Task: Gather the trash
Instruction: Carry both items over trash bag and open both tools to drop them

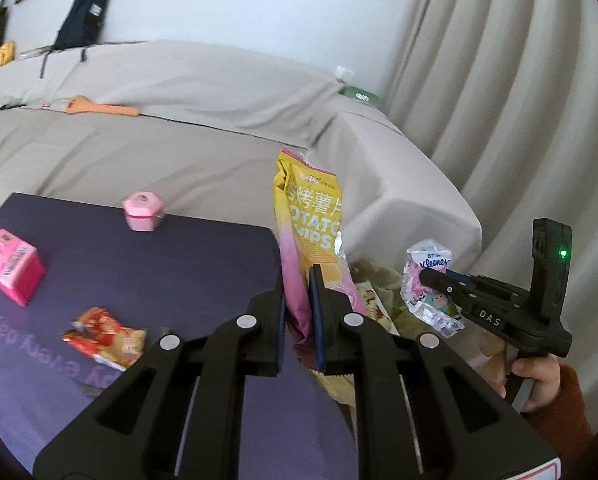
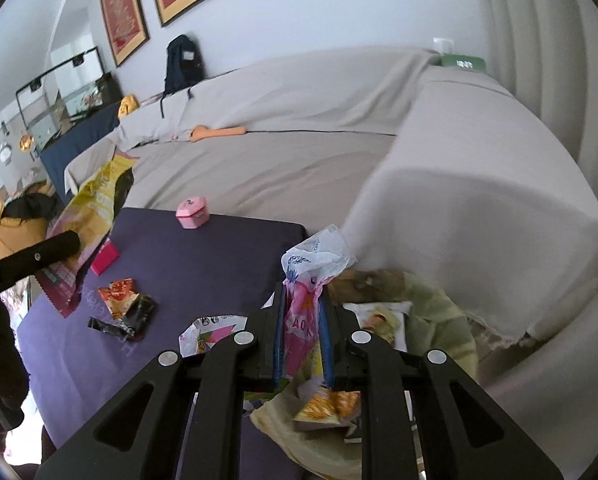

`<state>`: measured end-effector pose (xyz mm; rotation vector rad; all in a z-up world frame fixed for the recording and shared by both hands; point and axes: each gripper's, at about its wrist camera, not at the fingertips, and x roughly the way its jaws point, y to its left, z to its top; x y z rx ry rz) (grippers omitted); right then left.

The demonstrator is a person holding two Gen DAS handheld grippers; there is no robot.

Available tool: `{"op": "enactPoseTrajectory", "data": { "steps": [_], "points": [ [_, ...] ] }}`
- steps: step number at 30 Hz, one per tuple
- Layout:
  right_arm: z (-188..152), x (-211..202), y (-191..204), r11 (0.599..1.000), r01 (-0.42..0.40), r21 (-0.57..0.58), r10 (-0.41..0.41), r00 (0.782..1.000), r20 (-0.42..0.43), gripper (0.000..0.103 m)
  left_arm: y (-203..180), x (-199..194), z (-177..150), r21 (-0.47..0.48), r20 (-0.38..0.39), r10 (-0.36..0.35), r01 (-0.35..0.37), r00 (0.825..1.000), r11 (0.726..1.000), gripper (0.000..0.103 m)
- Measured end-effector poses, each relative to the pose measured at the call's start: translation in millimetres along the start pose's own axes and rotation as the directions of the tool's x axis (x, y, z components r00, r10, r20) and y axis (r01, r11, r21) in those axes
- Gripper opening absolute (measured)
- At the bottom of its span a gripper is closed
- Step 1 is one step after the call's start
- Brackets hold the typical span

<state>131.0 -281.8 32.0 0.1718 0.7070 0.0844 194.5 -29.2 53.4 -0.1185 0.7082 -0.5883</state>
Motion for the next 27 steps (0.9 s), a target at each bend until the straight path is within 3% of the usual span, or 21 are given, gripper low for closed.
{"op": "enactPoseTrajectory", "data": {
  "steps": [5,12,15,19,22,27],
  "points": [
    [-13.9,15.3,-20.7,0.999,-0.009,0.031,0.01,1.0,-0.027,0.016,-13.3,28.2,-2.6,0.005,-0.037,-0.018,0.018,0.999,1.0,0.01],
    [-38.8,75.5,-21.0,1.0,0.01,-0.017,-0.012,0.991,-0.131,0.016,-18.5,57.7,-15.4,0.002,-0.086,-0.042,0.043,0.995,0.999,0.01],
    [-60.2,112.8,-23.0,0.992,0.096,-0.077,-0.111,0.966,-0.231,0.016,-15.6,68.9,-24.5,-0.017,-0.119,-0.055,0.053,0.991,0.998,0.01],
    [-72.2,131.6,-41.7,0.994,0.109,-0.015,-0.108,0.942,-0.317,0.016,-17.4,82.4,-34.8,-0.007,-0.142,-0.062,0.061,0.988,0.998,0.01],
    [-70.4,129.6,-46.6,0.996,0.089,0.014,-0.08,0.946,-0.315,0.017,-20.7,91.7,-40.1,-0.014,-0.155,-0.075,0.073,0.985,0.997,0.01],
    [-70.7,105.1,-39.1,0.997,0.082,0.0,-0.08,0.966,-0.245,0.033,-28.3,99.1,-43.7,-0.004,-0.166,-0.092,0.092,0.982,0.996,0.01]
  ]
}}
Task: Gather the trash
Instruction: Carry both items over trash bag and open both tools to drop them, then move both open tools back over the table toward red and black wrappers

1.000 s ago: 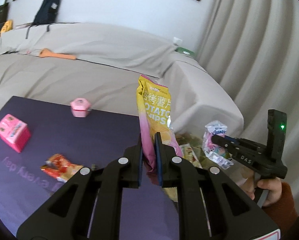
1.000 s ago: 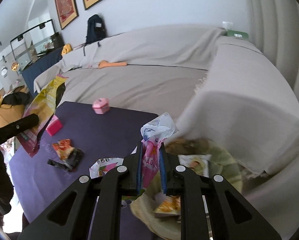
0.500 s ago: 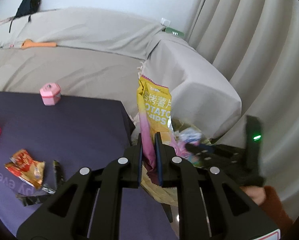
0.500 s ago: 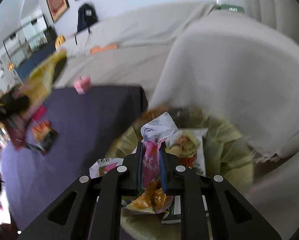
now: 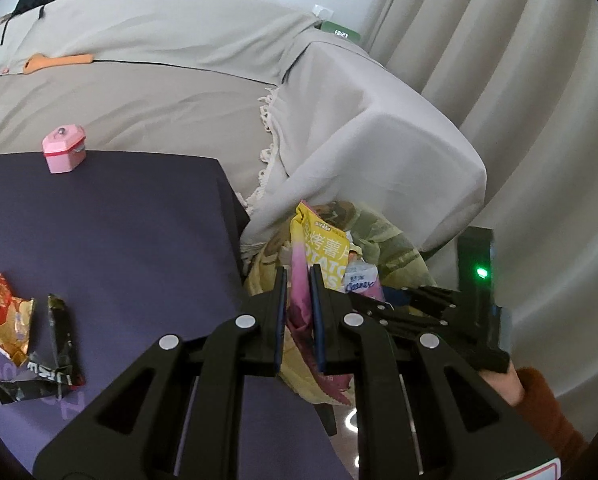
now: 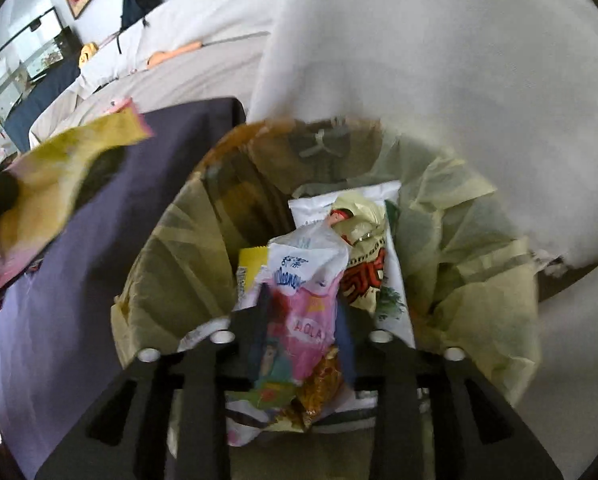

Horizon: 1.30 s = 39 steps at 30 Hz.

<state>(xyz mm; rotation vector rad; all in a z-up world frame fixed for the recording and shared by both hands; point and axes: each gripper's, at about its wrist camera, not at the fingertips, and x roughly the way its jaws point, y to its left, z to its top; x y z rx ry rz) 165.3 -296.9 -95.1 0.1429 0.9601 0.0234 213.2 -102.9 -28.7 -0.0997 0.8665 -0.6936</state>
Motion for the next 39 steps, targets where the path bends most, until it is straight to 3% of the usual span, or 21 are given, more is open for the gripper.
{"op": "enactPoseTrajectory", "data": {
  "steps": [8,14,22,24,25,26,28,33,39],
  "points": [
    [-6.3,-43.7,0.8,0.999,0.023,-0.032,-0.02,0.996,0.089,0.033,-12.0,7.5,4.1,0.015,0.003,-0.018,0.018,1.0,1.0,0.01],
    [-7.6,-90.2,-31.1,0.996,0.082,0.037,-0.088,0.978,0.191,0.038,-21.3,24.7,3.6,0.025,-0.035,-0.036,0.036,0.999,0.999,0.01],
    [-12.2,-104.8,-61.8,0.988,0.118,0.098,-0.136,0.97,0.202,0.038,-51.4,67.3,8.2,0.045,-0.093,-0.068,0.072,0.993,0.996,0.01],
    [-16.4,-102.3,-64.2,0.987,0.125,0.098,-0.142,0.971,0.191,0.038,-60.1,76.6,12.7,0.065,-0.101,-0.078,0.085,0.992,0.994,0.02],
    [-17.0,-100.5,-63.5,0.987,0.127,0.096,-0.143,0.972,0.188,0.038,-62.9,79.7,14.8,0.066,-0.105,-0.084,0.092,0.991,0.994,0.035],
    [-18.9,-99.7,-63.5,0.987,0.128,0.093,-0.144,0.972,0.186,0.038,-64.2,81.0,16.5,0.063,-0.104,-0.09,0.097,0.991,0.993,0.041],
    [-21.8,-98.4,-62.6,0.988,0.13,0.087,-0.145,0.972,0.185,0.038,-63.3,78.8,18.2,0.056,-0.09,-0.092,0.097,0.992,0.994,0.042],
    [-24.5,-99.3,-59.6,0.989,0.124,0.082,-0.138,0.971,0.196,0.038,-46.5,62.4,11.7,0.042,-0.063,-0.025,0.028,0.998,0.999,0.043],
    [-25.7,-104.8,-46.3,0.993,0.096,0.068,-0.109,0.969,0.221,0.038,-12.1,12.2,-9.5,0.037,0.001,0.106,-0.106,0.994,0.994,0.048]
  ]
}}
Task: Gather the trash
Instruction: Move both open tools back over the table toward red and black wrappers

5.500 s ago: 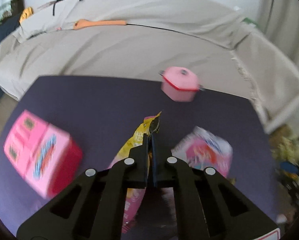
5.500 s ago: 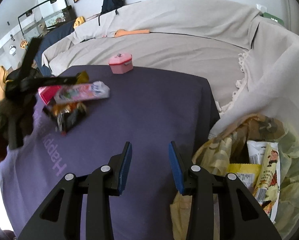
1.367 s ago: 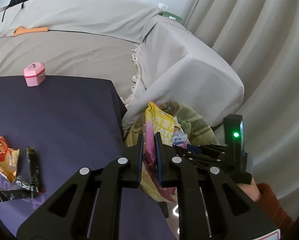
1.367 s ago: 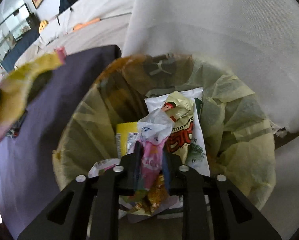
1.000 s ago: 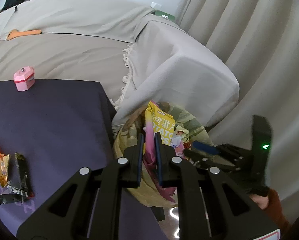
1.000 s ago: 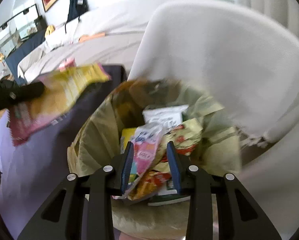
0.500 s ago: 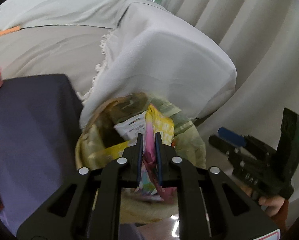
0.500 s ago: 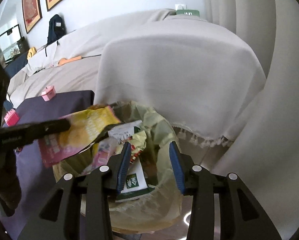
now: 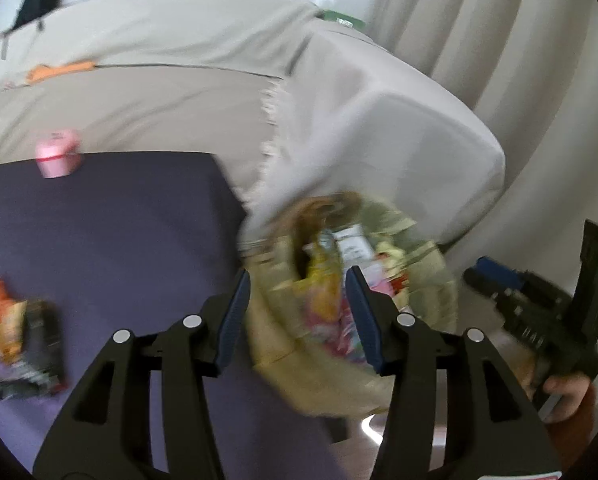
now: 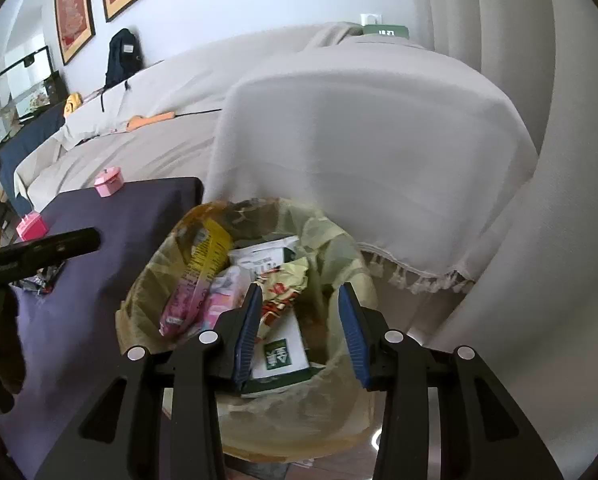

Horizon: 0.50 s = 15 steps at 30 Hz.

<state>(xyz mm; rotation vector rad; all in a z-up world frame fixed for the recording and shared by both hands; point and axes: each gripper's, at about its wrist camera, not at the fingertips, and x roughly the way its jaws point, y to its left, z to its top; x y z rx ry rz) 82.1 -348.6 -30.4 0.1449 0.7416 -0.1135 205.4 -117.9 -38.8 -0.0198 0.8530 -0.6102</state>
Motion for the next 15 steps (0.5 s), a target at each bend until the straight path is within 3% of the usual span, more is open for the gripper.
{"op": "enactPoseTrajectory", "data": {
  "steps": [2,8,12,15],
  "points": [
    [-0.1,-1.9,4.8,1.0,-0.015,-0.001,0.015,1.0,0.007,0.038,11.3,-15.8,-6.7,0.0,0.026,0.036,-0.036,0.999,0.999,0.052],
    [0.1,-3.2,38.2,0.996,-0.077,-0.038,0.077,0.997,0.014,0.038,63.5,-67.9,-25.9,-0.021,0.084,0.142,-0.141,0.986,0.99,0.053],
    [-0.1,1.1,69.2,0.99,-0.115,-0.086,0.116,0.993,0.002,0.038,114.1,-95.9,-35.6,-0.111,0.103,0.202,-0.191,0.974,0.975,0.053],
    [0.2,7.6,98.2,0.98,-0.151,-0.132,0.15,0.989,-0.016,0.038,159.2,-108.0,-43.5,-0.231,0.076,0.232,-0.209,0.97,0.95,0.053]
  ]
}}
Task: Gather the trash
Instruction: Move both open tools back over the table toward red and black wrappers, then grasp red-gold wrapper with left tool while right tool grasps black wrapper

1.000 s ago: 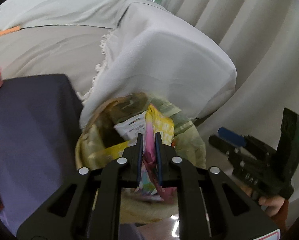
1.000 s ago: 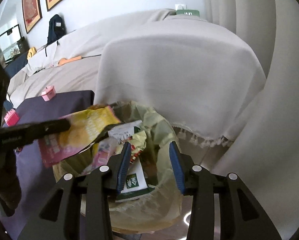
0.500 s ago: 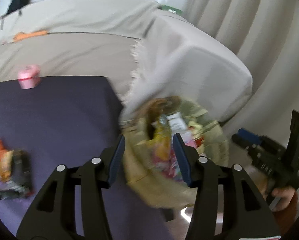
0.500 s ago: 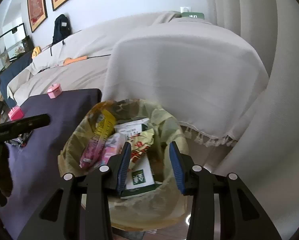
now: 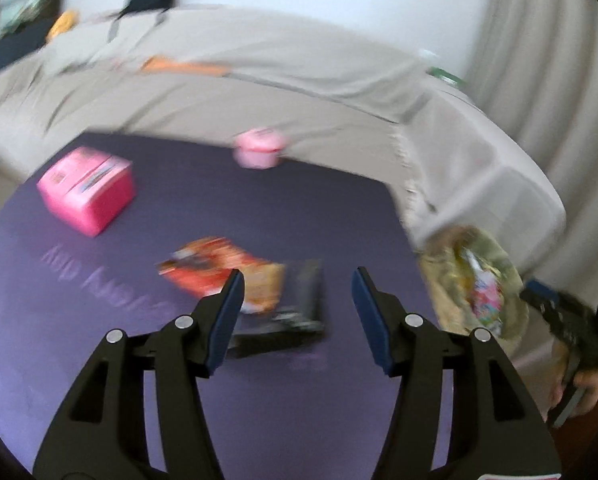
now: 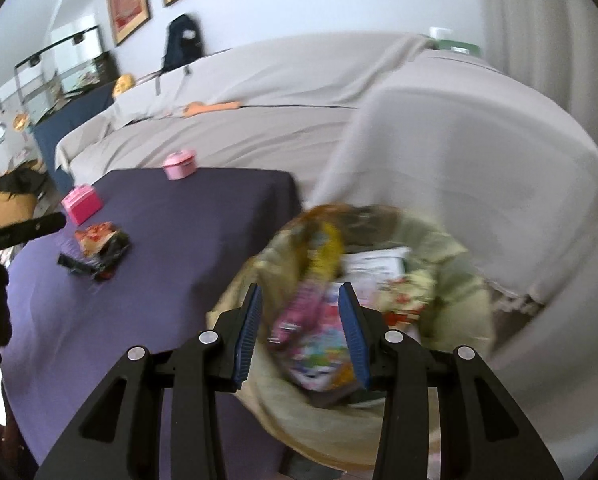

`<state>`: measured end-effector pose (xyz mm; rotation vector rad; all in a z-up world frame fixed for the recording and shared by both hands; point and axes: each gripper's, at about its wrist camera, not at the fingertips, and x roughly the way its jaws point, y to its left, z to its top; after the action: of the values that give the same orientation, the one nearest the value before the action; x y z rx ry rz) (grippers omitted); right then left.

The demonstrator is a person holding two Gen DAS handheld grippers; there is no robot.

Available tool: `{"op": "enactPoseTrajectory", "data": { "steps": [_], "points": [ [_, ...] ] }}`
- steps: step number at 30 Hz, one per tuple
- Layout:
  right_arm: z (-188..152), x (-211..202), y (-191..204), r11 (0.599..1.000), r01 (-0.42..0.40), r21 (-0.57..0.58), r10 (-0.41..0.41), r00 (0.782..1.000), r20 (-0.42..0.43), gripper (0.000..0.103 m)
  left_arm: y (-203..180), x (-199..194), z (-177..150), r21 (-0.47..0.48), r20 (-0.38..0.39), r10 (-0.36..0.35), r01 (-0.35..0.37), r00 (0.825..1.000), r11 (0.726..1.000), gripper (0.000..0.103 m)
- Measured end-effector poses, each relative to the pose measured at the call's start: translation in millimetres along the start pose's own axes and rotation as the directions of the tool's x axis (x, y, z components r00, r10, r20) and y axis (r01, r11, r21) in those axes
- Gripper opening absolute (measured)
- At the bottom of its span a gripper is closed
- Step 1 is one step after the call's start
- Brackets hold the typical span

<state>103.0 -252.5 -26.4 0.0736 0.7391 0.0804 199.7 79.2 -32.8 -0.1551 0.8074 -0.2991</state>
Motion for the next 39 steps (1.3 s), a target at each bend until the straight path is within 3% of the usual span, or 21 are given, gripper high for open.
{"op": "enactPoseTrajectory", "data": {
  "steps": [5,11,14,17,23,25,29,39],
  "points": [
    [-1.0,19.9,41.1,0.995,-0.079,-0.054,0.077,0.996,-0.039,0.038,56.5,10.8,-5.3,-0.203,-0.087,-0.027,0.009,0.996,0.979,0.053],
    [-5.7,50.1,105.7,0.965,-0.232,-0.124,0.215,0.967,-0.136,0.038,75.8,-0.8,-10.4,-0.179,-0.049,0.037,-0.045,0.998,0.983,0.053],
    [0.8,68.8,140.1,0.95,-0.295,-0.102,0.276,0.947,-0.165,0.038,87.3,-8.4,-11.6,-0.174,-0.035,0.05,-0.055,0.998,0.983,0.053],
    [12.2,91.0,167.5,0.944,-0.328,-0.046,0.315,0.932,-0.18,0.038,101.5,-15.3,-13.2,-0.183,-0.02,0.057,-0.06,0.998,0.981,0.053],
    [28.0,130.8,205.1,0.949,-0.315,-0.02,0.302,0.926,-0.227,0.038,118.5,-14.6,-17.4,-0.205,-0.034,0.026,-0.032,0.999,0.978,0.053],
    [30.3,135.4,210.4,0.949,-0.312,-0.045,0.293,0.926,-0.239,0.045,120.3,-12.5,-17.7,-0.212,-0.04,0.013,-0.022,0.999,0.977,0.053],
    [27.3,131.8,204.3,0.951,-0.289,-0.105,0.255,0.932,-0.259,0.045,117.2,-5.7,-17.3,-0.222,-0.051,-0.02,0.008,0.998,0.975,0.054],
    [9.4,101.8,135.1,0.978,-0.187,-0.089,0.165,0.962,-0.216,0.045,73.9,43.2,-10.5,-0.25,-0.154,-0.112,0.071,0.982,0.966,0.054]
  ]
}}
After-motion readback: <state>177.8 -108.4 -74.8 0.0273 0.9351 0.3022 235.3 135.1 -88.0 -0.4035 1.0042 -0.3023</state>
